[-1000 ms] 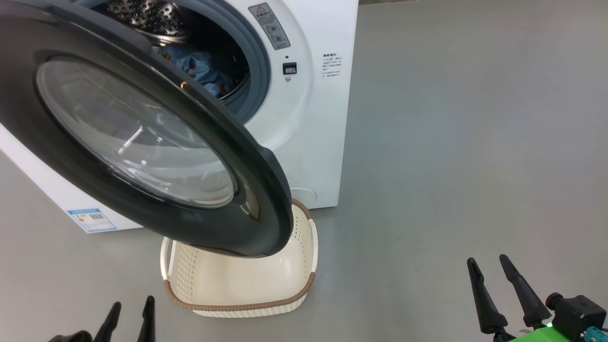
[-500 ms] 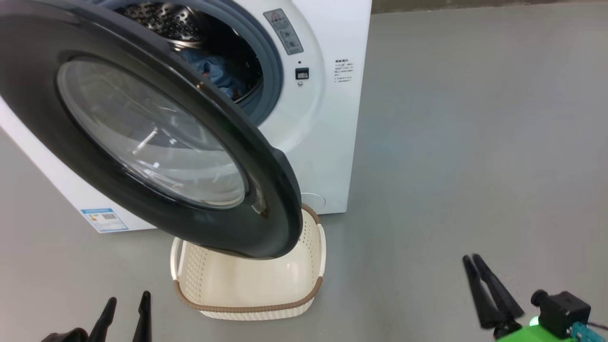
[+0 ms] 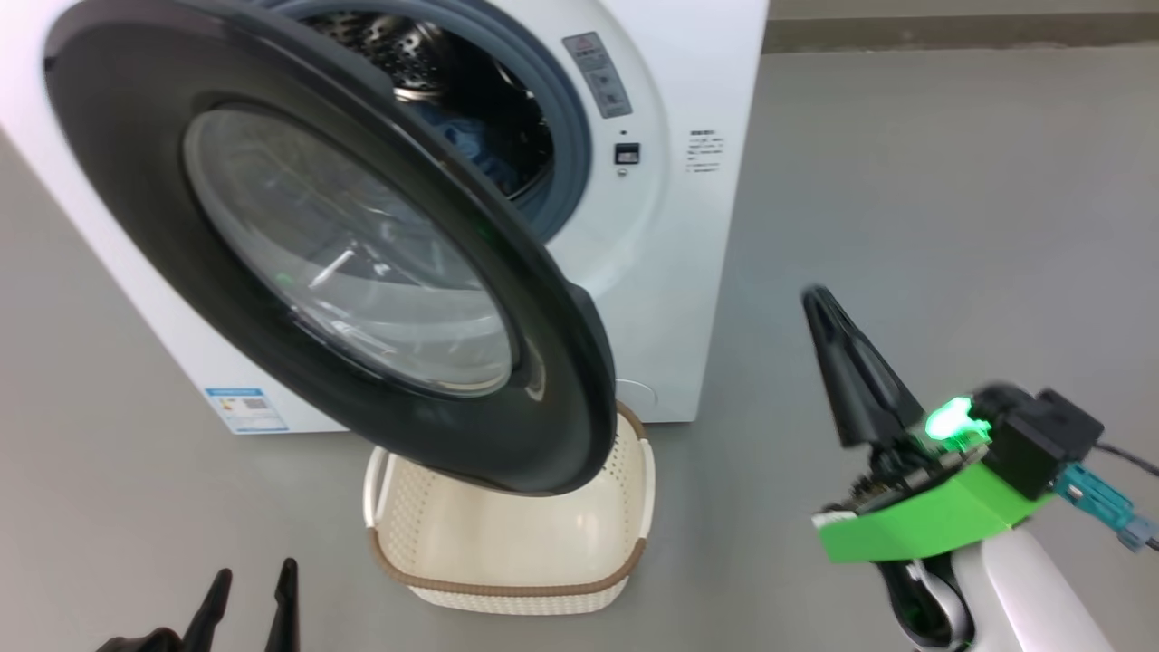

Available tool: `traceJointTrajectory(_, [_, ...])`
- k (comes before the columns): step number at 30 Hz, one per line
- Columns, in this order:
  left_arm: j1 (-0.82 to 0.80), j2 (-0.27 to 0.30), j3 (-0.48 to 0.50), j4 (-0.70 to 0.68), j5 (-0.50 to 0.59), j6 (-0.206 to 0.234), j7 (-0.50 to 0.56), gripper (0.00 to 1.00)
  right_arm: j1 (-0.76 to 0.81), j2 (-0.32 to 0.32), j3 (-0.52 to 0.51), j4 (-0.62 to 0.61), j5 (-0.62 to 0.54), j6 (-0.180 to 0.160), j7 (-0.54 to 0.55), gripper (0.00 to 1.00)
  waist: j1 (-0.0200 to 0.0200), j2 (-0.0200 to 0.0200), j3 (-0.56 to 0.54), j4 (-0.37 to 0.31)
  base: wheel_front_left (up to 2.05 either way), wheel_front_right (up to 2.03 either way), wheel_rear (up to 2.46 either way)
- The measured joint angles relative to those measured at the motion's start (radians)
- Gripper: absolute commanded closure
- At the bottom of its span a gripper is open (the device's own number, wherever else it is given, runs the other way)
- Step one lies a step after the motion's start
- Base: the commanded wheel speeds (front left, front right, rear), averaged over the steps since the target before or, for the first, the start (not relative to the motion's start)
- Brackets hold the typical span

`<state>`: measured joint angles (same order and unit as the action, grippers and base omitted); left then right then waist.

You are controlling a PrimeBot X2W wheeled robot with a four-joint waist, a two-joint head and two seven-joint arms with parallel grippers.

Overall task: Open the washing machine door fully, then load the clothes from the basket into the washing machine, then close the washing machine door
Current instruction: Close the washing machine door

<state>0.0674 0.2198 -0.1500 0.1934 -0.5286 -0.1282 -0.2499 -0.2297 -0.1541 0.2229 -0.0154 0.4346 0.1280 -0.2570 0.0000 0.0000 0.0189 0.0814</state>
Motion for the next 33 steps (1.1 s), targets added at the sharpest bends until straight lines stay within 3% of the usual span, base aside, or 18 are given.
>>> traceJointTrajectory(10, [0.001, -0.018, -0.004, -0.003, 0.013, 0.000, -0.001, 0.00, -0.079, 0.025, 0.190, -0.064, 0.019, 0.000, 0.000, 1.00, 0.0000, 0.0000, -0.008, 0.070, 0.00, 0.00, 0.00])
traceJointTrajectory(18, [0.004, -0.031, -0.010, -0.002, 0.013, 0.000, -0.001, 0.00, -0.074, 0.027, 0.342, 0.049, 0.056, 0.000, 0.000, 1.00, 0.0000, 0.0000, 0.003, 0.114, 0.00, 0.00, 0.00])
traceJointTrajectory(33, [-0.036, -0.047, -0.029, -0.002, 0.005, 0.000, -0.001, 0.00, -0.080, 0.030, 0.369, 0.278, 0.083, 0.000, 0.000, 1.00, 0.0000, 0.0000, 0.092, 0.143, 0.00, 0.00, 0.00])
